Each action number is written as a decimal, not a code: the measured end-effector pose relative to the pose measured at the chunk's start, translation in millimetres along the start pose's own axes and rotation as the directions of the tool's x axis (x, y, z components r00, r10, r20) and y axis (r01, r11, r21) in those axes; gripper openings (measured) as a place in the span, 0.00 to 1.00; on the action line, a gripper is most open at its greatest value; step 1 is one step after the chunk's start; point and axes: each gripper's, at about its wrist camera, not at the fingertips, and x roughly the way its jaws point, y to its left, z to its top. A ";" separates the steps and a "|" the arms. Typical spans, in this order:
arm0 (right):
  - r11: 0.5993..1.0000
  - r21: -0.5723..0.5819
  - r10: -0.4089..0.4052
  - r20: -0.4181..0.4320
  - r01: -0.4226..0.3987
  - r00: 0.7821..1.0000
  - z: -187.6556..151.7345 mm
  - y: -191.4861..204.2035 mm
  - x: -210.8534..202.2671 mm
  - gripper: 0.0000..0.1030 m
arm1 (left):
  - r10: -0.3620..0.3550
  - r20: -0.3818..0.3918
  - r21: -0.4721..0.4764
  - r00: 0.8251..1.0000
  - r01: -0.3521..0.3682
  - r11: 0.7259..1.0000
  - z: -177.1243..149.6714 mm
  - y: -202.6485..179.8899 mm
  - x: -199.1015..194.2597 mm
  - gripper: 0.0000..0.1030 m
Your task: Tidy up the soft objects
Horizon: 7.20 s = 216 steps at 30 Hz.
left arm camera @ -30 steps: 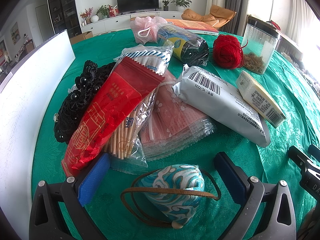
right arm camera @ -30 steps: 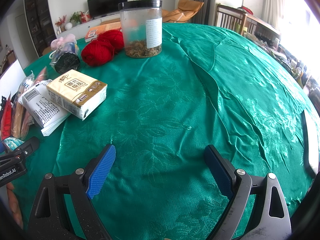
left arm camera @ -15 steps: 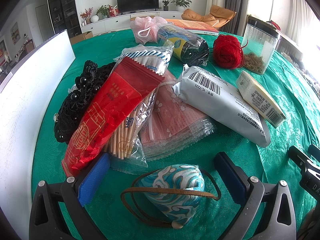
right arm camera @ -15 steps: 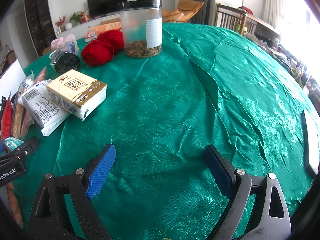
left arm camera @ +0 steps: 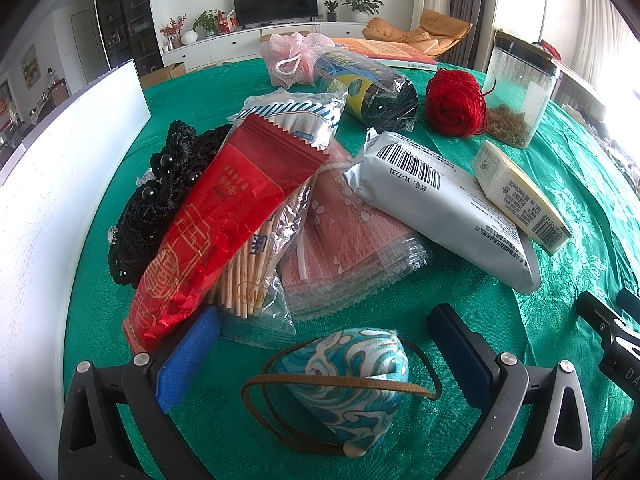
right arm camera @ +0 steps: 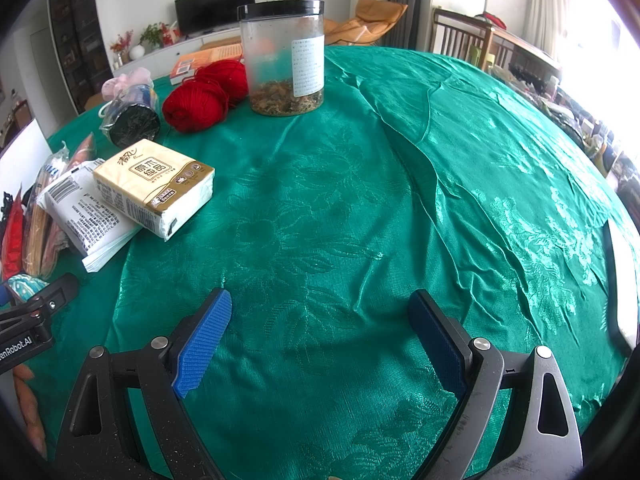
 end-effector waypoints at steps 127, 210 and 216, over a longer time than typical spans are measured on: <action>0.993 -0.097 0.068 -0.010 -0.068 0.998 15.9 28.7 12.2 0.86 | -0.128 0.007 0.144 0.992 0.125 0.982 -26.5 11.9 -11.0 1.00; 0.993 -0.097 0.067 -0.009 -0.068 0.998 16.3 29.4 12.8 0.86 | -0.126 0.007 0.144 0.992 0.124 0.982 -26.5 10.7 -7.9 1.00; 0.993 -0.097 0.067 -0.009 -0.068 0.998 16.2 29.4 12.8 0.86 | -0.126 0.007 0.144 0.992 0.124 0.982 -26.5 10.7 -7.6 1.00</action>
